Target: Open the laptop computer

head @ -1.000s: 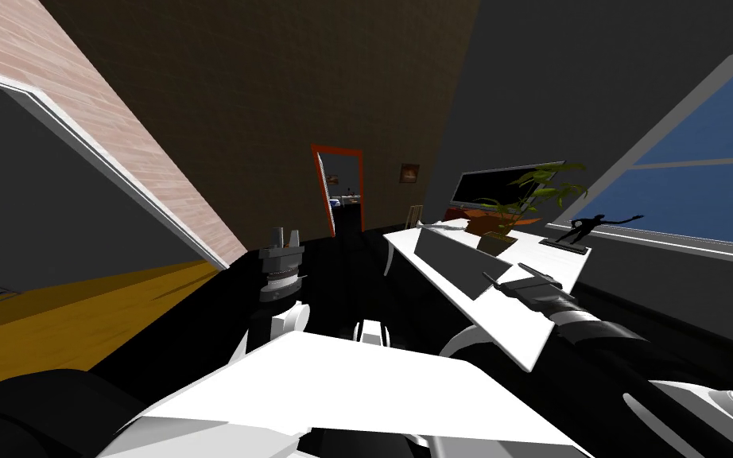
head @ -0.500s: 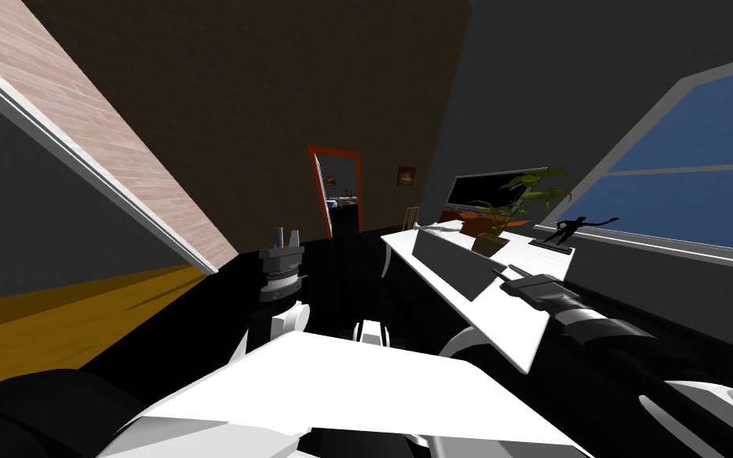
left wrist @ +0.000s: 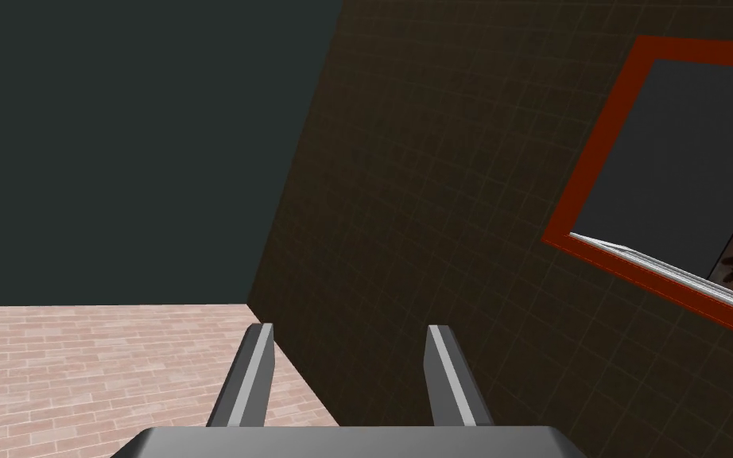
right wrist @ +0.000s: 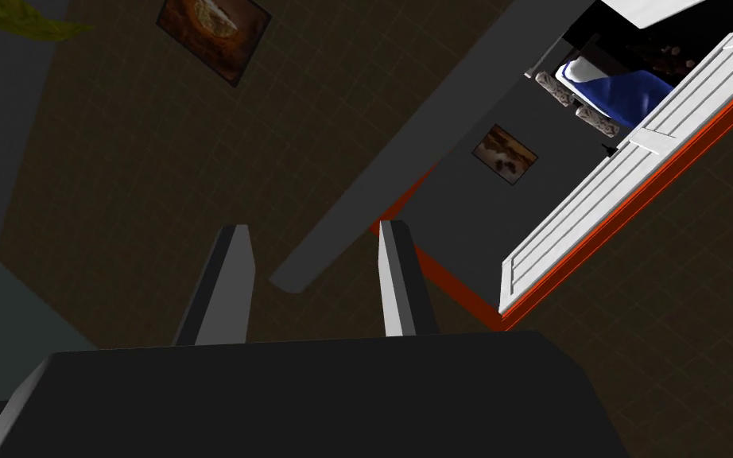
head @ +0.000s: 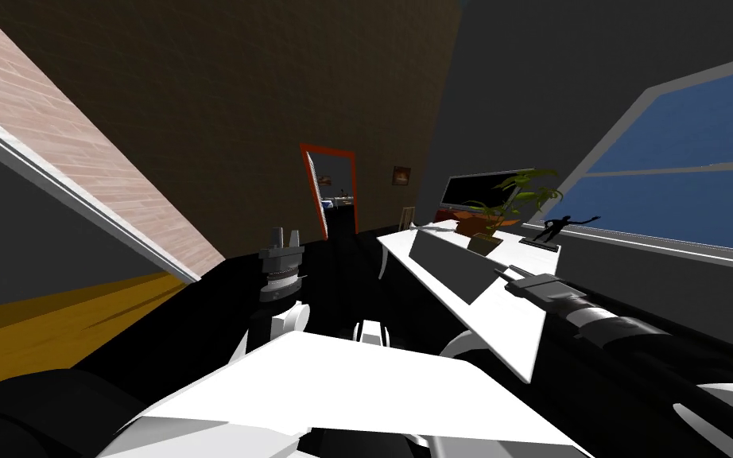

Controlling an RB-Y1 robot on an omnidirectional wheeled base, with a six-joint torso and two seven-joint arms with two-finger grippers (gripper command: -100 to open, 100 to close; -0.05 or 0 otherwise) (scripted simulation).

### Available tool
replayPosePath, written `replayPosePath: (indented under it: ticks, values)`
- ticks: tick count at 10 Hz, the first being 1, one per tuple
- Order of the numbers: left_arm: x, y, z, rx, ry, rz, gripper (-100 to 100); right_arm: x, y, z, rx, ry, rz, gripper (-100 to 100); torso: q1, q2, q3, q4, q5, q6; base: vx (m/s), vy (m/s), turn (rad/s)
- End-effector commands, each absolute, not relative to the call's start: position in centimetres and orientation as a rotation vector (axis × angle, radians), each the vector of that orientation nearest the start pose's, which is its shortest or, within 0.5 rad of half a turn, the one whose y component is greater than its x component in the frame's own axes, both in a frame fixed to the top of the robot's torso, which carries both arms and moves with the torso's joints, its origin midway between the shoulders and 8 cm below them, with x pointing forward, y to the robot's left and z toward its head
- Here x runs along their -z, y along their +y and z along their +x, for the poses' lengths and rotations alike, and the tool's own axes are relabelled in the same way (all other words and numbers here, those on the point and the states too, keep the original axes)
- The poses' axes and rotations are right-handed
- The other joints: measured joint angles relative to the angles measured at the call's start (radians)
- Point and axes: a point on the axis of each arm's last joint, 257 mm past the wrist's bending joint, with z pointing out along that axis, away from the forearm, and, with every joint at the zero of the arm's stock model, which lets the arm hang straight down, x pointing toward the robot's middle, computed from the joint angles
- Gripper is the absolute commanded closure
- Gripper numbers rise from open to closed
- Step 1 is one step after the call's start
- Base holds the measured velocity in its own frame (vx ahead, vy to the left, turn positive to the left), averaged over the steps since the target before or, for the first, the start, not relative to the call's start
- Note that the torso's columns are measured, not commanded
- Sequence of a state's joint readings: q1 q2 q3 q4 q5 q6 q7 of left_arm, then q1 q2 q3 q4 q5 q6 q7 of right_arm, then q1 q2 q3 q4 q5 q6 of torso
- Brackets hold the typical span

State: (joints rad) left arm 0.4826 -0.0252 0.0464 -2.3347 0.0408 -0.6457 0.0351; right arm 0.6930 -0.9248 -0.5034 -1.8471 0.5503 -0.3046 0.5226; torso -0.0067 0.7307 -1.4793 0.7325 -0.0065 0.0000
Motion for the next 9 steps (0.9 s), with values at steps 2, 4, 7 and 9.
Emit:
replayPosePath:
  ticks: [2,4,7,9]
  values:
    - [-7.83,29.12,30.03,1.36,0.407,-0.524,0,10.49,-53.26,36.81,0.31,1.677,-0.454,100,0.001,0.001,0.001,0.0,0.0,-0.002,0.065,-0.019,-0.08]
    - [-7.83,29.12,30.03,1.36,0.407,-0.524,0,10.52,-53.24,36.82,0.263,1.701,-0.433,100,0.0,0.0,0.0,0.0,0.0,-0.002,0.063,-0.017,-0.06]
    - [-7.83,29.12,30.03,1.36,0.407,-0.524,0,10.16,-53.29,36.97,0.239,1.711,-0.425,100,0.002,0.001,0.001,0.001,0.0,-0.003,0.057,-0.017,-0.064]
    - [-7.83,29.13,30.03,1.36,0.407,-0.524,0,11.13,-52.51,36.33,0.149,1.752,-0.412,100,0.002,0.001,0.001,0.001,0.002,0.001,0.132,-0.048,-0.148]
